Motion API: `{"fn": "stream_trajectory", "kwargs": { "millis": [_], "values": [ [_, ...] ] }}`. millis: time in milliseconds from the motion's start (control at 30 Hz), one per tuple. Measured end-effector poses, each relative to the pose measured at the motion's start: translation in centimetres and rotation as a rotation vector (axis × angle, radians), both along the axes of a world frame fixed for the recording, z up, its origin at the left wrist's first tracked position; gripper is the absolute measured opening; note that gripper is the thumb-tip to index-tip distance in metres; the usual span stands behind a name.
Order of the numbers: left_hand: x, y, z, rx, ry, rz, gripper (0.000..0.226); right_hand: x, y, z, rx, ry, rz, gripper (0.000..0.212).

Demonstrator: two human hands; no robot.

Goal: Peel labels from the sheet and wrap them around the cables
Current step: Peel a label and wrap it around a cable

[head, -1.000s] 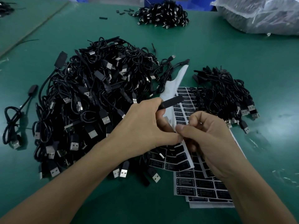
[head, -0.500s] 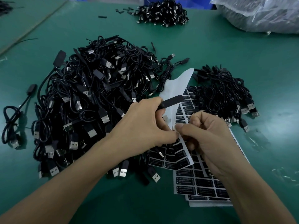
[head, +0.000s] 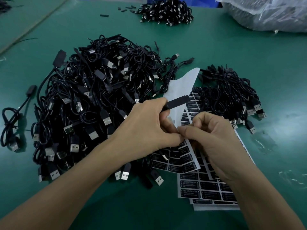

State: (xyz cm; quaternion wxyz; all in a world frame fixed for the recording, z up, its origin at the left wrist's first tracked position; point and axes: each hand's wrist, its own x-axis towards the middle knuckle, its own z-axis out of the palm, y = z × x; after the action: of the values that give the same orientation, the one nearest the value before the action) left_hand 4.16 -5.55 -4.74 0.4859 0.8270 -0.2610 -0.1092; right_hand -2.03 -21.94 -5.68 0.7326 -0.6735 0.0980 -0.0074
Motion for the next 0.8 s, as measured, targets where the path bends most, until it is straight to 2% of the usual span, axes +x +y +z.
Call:
{"fn": "stream_trajectory", "kwargs": {
  "millis": [200, 467, 700, 800],
  "values": [
    [-0.03, 0.07, 0.0, 0.017, 0.003, -0.017, 0.056, 0.16, -0.36, 0.09, 0.053, 0.019, 0.023, 0.04],
    [0.02, -0.06, -0.24, 0.024, 0.007, -0.011, 0.051, 0.34, -0.51, -0.06, 0.085, 0.047, 0.018, 0.045],
    [0.39, 0.1, -0.16, -0.015, 0.094, -0.012, 0.041, 0.37, -0.48, -0.07, 0.139, 0.056, 0.012, 0.048],
    [0.54, 0.15, -0.13, -0.044, 0.144, -0.017, 0.045, 0.41, -0.52, -0.16, 0.156, 0.062, 0.004, 0.045]
  ]
}}
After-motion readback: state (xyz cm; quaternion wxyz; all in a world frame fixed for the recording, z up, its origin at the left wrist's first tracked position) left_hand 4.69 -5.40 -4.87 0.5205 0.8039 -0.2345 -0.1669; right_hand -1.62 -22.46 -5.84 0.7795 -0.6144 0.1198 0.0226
